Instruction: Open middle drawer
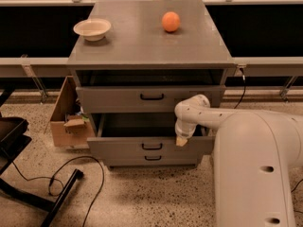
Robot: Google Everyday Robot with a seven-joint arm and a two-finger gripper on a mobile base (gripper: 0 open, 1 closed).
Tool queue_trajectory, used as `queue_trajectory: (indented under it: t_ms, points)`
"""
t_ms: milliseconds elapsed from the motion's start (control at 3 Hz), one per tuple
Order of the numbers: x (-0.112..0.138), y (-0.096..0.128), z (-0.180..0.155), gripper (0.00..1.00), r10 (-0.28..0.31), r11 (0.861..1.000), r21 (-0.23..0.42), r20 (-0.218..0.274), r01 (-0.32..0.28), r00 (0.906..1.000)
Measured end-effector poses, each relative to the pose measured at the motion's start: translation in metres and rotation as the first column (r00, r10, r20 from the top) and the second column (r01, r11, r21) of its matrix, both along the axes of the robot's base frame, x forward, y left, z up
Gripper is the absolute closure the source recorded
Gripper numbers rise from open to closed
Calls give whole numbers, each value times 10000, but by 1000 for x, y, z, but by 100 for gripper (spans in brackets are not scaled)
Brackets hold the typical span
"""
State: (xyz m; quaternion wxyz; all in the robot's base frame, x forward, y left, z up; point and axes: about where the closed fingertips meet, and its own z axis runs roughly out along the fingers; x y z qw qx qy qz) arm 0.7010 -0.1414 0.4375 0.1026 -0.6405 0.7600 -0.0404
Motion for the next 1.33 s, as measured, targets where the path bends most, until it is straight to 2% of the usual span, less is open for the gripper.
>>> queue_trajectory:
  t_ms: [667,1000,1333]
  points:
    - [0,0,0,13,0,10000,0,0,0,10000]
    - [0,0,0,0,0,10000,0,-1,0,10000]
    - [0,0,0,0,0,10000,0,-1,0,10000]
